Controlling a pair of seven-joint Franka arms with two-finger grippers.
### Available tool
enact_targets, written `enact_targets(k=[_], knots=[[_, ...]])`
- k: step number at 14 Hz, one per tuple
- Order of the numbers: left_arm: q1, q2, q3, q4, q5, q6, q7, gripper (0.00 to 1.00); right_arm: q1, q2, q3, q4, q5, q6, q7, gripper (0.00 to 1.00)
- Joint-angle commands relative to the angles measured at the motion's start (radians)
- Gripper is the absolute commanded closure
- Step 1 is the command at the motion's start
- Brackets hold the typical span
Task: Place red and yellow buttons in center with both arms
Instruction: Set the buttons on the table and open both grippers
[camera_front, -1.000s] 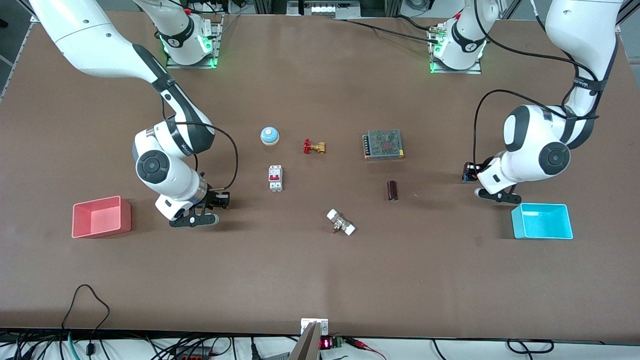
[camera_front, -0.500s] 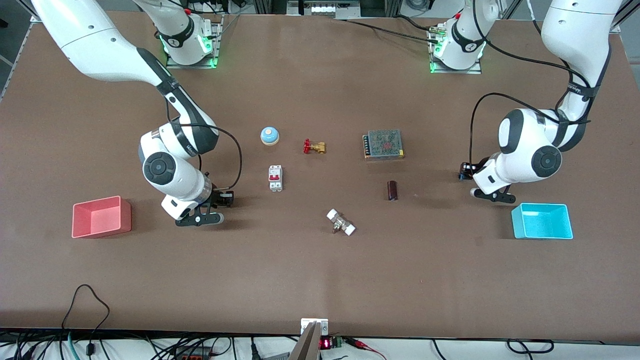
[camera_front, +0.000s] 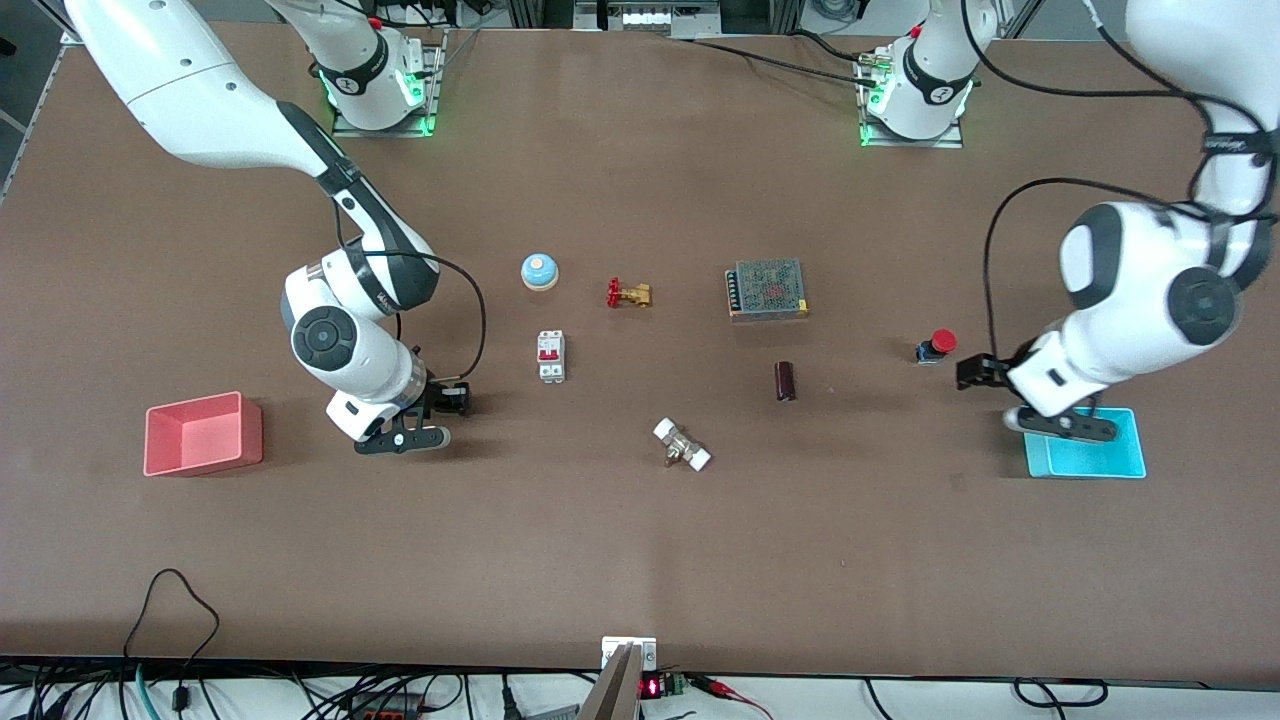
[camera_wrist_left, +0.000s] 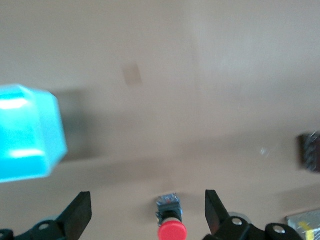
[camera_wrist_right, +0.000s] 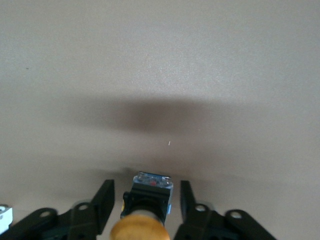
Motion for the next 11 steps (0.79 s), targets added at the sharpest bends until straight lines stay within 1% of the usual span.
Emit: enact_targets(k=[1,2,3,4,5,6,7,8,9,10,11], knots=[[0.003,-0.006,0.032,0.1,-0.007,-0.043,-0.013,0.0,-0.005,-0.019,-0.001,0.006,-0.01,0.009,0.018,0.0],[0.001,-0.012,0.037,0.135,-0.008,-0.086,-0.03,0.0,-0.008,-0.061,-0.001,0.008,-0.009,0.003,0.009,0.0],[0.001,-0.012,0.037,0.19,-0.002,-0.15,-0.048,0.0,-0.021,-0.109,0.0,0.005,-0.007,-0.016,0.006,0.0],[-0.005,-0.012,0.037,0.244,-0.001,-0.222,-0.07,0.0,-0.038,-0.17,0.0,0.006,0.0,-0.073,0.001,0.0],[-0.006,-0.012,0.035,0.299,0.001,-0.284,-0.105,0.0,-0.055,-0.24,0.0,0.014,0.066,-0.151,-0.002,0.0],[-0.006,-0.012,0.032,0.348,0.001,-0.331,-0.149,0.0,-0.064,-0.308,-0.009,0.035,0.182,-0.233,-0.03,0.0],[-0.006,-0.012,0.03,0.386,0.001,-0.373,-0.183,0.0,-0.063,-0.368,-0.049,0.05,0.279,-0.312,-0.089,0.0],[-0.003,-0.014,0.027,0.423,0.001,-0.416,-0.195,0.0,-0.057,-0.428,-0.119,0.063,0.345,-0.389,-0.169,0.0],[0.006,-0.015,0.027,0.451,0.001,-0.445,-0.182,0.0,-0.052,-0.474,-0.188,0.081,0.364,-0.449,-0.235,0.0],[0.007,-0.032,0.024,0.451,0.001,-0.45,-0.182,0.0,-0.034,-0.5,-0.258,0.116,0.366,-0.509,-0.273,0.0],[0.006,-0.046,0.024,0.445,0.001,-0.45,-0.188,0.0,0.015,-0.516,-0.343,0.165,0.361,-0.584,-0.284,0.0]])
